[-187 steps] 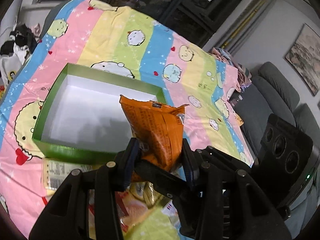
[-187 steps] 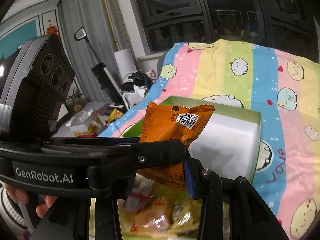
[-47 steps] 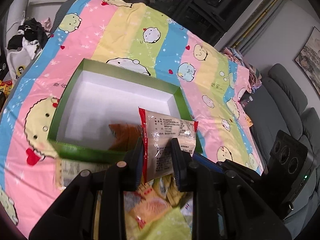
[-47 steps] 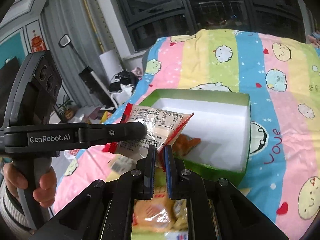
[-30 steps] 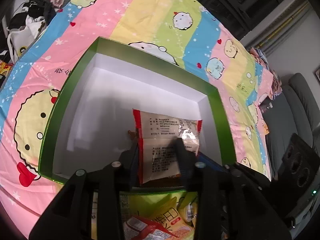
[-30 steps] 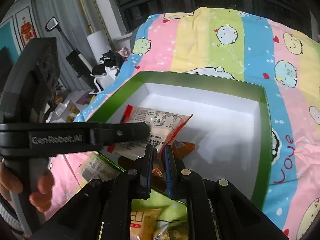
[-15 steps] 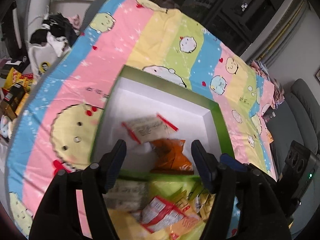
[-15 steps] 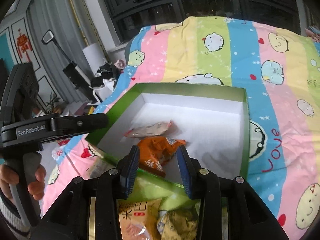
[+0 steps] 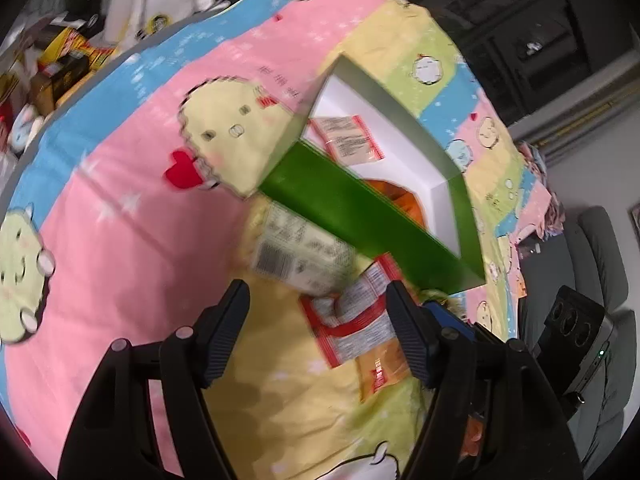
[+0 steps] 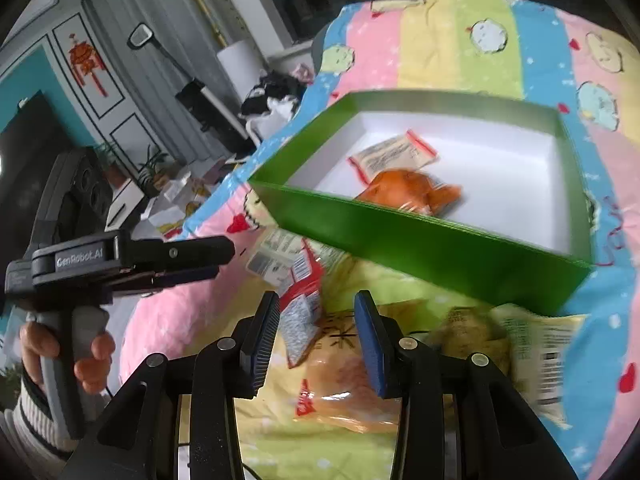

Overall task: Organize snacks
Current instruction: 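Grasp the red snack bag with the right gripper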

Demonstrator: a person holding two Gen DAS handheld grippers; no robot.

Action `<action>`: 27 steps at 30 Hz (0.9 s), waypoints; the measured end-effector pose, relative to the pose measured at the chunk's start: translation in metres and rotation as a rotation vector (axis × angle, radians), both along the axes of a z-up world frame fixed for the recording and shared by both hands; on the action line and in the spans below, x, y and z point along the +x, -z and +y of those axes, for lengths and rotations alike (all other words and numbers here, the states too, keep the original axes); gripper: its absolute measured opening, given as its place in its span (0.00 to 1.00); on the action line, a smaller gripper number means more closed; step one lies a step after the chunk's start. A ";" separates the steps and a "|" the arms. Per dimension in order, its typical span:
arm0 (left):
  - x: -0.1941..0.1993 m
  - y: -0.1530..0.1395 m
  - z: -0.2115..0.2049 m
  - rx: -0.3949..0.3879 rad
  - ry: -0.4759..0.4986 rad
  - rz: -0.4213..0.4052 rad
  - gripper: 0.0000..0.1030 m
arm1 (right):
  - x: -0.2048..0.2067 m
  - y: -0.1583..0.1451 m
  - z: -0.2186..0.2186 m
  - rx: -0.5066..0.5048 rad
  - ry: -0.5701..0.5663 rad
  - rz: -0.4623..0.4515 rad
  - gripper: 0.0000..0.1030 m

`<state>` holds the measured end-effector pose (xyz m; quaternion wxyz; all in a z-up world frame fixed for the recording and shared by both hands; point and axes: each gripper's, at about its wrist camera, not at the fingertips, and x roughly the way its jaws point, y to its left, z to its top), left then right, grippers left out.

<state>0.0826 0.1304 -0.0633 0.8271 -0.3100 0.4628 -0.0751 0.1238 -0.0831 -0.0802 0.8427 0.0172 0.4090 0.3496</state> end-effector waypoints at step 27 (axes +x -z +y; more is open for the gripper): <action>-0.036 0.025 0.012 0.008 -0.017 0.064 0.67 | -0.028 0.036 0.052 -0.058 -0.108 0.118 0.38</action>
